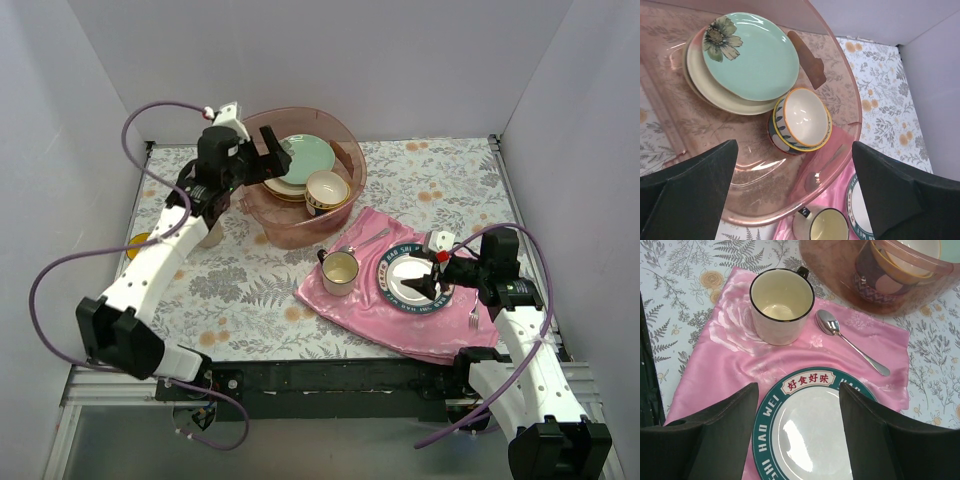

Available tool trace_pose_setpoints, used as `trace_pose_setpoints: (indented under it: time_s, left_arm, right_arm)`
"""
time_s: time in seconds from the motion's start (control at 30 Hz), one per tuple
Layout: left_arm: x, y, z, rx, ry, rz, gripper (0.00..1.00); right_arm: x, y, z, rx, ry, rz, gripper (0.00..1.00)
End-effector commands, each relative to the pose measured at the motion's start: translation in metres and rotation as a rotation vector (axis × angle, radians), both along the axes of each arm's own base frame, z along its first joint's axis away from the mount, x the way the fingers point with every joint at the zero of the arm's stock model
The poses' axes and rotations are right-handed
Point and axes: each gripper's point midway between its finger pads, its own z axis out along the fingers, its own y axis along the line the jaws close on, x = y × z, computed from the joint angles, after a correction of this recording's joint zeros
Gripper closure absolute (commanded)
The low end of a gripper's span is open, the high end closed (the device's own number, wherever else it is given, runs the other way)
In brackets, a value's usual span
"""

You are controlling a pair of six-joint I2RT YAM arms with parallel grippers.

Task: Place the mixed dishes into the plastic bin
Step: Place the bowl in the plastic bin, then pick up the cup at the center of the board.

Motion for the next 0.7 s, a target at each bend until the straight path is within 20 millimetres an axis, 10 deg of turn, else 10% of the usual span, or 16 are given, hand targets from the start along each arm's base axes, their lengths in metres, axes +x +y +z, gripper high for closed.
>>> trace_pose_setpoints:
  time_s: [0.0,0.2,0.67]
  left_arm:
    - [-0.025,0.032,-0.004,-0.023,-0.025,0.058,0.02]
    - [-0.058,0.081,0.000,-0.072,-0.057,0.200,0.02]
    - [-0.066,0.165,-0.081,-0.253,0.173,0.548,0.02]
  right_arm:
    - [0.001,0.001,0.005,0.008,-0.031,0.007,0.27]
    - [0.002,0.000,0.005,0.006,-0.029,0.005,0.27]
    - [0.004,-0.002,0.003,0.003,-0.024,-0.009,0.27]
